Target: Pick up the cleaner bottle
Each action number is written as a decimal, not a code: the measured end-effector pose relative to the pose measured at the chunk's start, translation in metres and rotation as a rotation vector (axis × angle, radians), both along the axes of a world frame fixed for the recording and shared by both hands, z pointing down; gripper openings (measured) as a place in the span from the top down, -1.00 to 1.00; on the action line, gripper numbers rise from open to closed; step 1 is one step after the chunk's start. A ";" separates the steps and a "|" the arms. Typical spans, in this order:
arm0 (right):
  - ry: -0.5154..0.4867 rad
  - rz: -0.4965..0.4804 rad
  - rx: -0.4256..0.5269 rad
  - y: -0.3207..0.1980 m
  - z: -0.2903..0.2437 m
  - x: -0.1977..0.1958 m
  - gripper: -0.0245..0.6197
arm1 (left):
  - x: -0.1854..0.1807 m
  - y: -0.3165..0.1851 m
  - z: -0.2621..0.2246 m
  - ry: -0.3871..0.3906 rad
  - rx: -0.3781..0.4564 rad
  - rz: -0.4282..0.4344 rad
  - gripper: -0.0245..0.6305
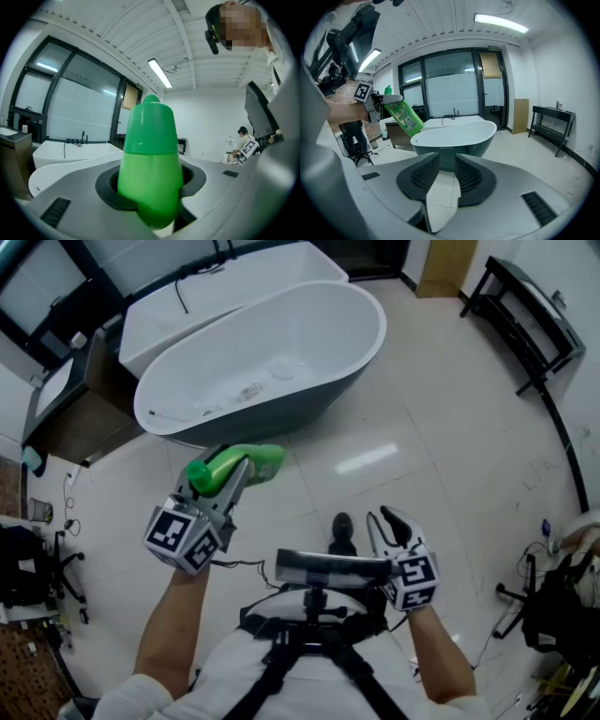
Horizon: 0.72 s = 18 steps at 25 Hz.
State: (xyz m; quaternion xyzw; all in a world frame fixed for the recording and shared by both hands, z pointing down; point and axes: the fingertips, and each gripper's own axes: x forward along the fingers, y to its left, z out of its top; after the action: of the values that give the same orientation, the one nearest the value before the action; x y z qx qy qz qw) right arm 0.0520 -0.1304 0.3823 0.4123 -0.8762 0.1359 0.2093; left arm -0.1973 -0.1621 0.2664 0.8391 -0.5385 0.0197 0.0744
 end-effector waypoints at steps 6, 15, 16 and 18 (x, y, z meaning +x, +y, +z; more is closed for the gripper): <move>0.014 -0.022 0.004 0.012 -0.004 -0.010 0.57 | -0.006 0.026 0.012 0.013 -0.026 -0.004 0.39; 0.032 -0.053 0.031 0.026 -0.012 -0.023 0.57 | -0.009 0.062 0.025 0.018 -0.036 0.005 0.39; 0.032 -0.055 0.034 0.029 -0.013 -0.026 0.57 | -0.010 0.066 0.026 0.018 -0.036 0.008 0.39; 0.034 -0.058 0.039 0.034 -0.014 -0.030 0.57 | -0.011 0.074 0.026 0.018 -0.035 0.015 0.39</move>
State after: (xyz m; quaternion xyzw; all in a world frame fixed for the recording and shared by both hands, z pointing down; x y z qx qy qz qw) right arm 0.0224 -0.0963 0.3683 0.3929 -0.8867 0.1053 0.2200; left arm -0.2086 -0.0883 0.2927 0.8418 -0.5311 0.0224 0.0937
